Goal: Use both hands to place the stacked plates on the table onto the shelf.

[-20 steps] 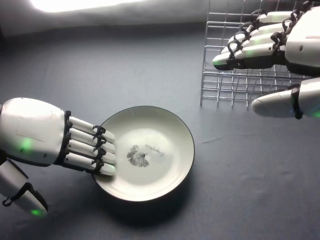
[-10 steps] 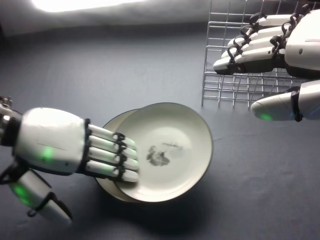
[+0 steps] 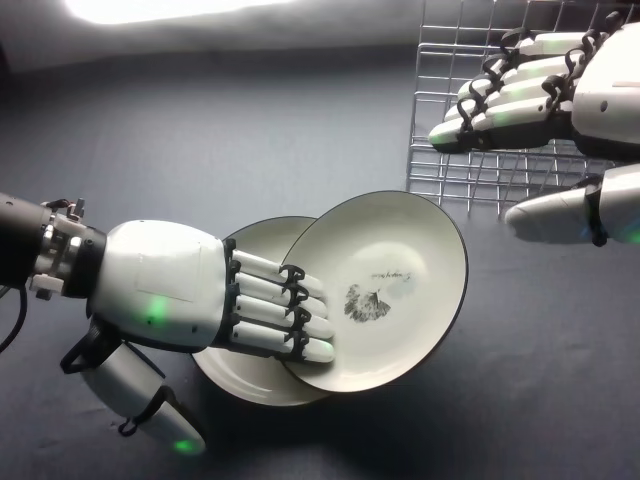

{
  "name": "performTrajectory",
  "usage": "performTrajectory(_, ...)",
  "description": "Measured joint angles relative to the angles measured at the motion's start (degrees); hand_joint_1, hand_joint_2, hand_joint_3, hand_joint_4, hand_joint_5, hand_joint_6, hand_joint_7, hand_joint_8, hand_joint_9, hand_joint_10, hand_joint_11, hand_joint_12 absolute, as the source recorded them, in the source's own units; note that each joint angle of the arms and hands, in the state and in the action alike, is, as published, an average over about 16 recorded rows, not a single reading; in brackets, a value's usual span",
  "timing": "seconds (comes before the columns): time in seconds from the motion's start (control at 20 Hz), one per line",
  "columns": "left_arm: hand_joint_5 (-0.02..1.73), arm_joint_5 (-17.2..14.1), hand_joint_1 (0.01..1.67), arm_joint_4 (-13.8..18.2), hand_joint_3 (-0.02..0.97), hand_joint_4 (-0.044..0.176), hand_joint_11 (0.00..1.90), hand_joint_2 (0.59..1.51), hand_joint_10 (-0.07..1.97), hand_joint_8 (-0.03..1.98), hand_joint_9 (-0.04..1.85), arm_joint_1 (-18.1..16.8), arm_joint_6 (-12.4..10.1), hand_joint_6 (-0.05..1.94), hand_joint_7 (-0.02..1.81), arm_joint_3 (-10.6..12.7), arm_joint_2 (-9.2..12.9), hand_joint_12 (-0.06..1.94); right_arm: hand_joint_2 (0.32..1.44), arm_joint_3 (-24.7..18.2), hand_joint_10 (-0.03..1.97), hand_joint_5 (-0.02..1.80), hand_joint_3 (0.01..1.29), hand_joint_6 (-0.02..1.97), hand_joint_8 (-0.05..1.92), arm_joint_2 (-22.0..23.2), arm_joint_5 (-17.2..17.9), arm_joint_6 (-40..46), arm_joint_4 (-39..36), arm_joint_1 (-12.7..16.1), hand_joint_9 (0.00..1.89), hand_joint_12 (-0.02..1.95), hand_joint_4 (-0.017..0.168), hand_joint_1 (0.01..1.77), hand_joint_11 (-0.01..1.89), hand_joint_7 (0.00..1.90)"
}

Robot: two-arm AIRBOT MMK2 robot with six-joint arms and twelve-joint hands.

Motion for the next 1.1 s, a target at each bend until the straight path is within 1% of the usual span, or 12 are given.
performTrajectory(0.15,0.01,0.42,0.01,-0.22,0.011,-0.004,0.02,1.194,0.0,-0.02,0.02,-0.4,0.0,-0.03,0.0,-0.12,-0.65,0.01,1.18,0.03,0.02,0.21,0.01,0.01,0.01,0.01,1.9,-0.01,-0.2,-0.92,0.16,0.43,0.001,0.33,0.02,0.2)
performTrajectory(0.3,0.01,0.6,0.01,-0.29,0.011,-0.004,0.02,1.195,0.0,-0.02,0.03,-0.65,0.0,-0.03,0.0,-0.09,-1.03,0.01,1.07,0.26,0.02,0.16,0.01,0.0,0.01,0.01,4.8,-0.02,-0.51,-2.25,0.12,0.31,0.001,0.5,0.02,0.15)
performTrajectory(0.55,0.01,0.69,0.01,-0.31,0.012,-0.004,0.02,1.196,0.0,-0.02,0.02,-0.77,0.0,-0.03,0.0,-0.04,-1.23,0.01,0.88,1.54,0.02,0.08,0.01,0.0,0.01,-0.07,11.23,0.03,-1.91,-5.69,0.05,0.12,0.002,0.8,0.02,0.07)
performTrajectory(0.65,0.01,0.69,0.01,-0.3,0.012,-0.004,0.02,1.196,0.0,-0.02,0.02,-0.77,0.0,-0.03,0.0,-0.04,-1.22,0.01,0.8,2.64,0.02,0.05,0.01,0.0,0.01,-0.41,14.27,0.1,-2.8,-7.24,0.03,0.06,0.002,0.89,0.02,0.04)
performTrajectory(0.8,0.01,0.68,0.01,-0.3,0.012,-0.004,0.02,1.196,0.0,-0.02,0.02,-0.77,-0.01,-0.03,0.0,-0.04,-1.2,0.01,0.73,4.72,0.02,0.02,0.01,0.0,0.01,-1.31,19.15,0.19,-4.19,-9.29,0.02,0.01,0.001,0.98,0.02,0.02)
performTrajectory(0.95,0.0,0.68,0.01,-0.29,0.012,-0.003,0.02,1.195,0.0,-0.02,0.02,-0.77,-0.01,-0.03,0.0,-0.04,-1.18,0.01,0.7,7.22,0.02,0.01,0.01,0.0,0.01,-2.62,23.64,0.28,-5.8,-10.83,0.02,0.02,0.002,1.01,0.02,0.02)
performTrajectory(1.1,0.0,0.67,0.01,-0.28,0.012,-0.003,0.02,1.195,0.0,-0.02,0.02,-0.77,-0.01,-0.03,0.0,-0.04,-1.16,0.01,0.68,10.01,0.02,0.02,0.01,0.0,0.01,-4.38,27.16,0.42,-7.45,-11.98,0.02,0.02,0.002,1.01,0.02,0.02)
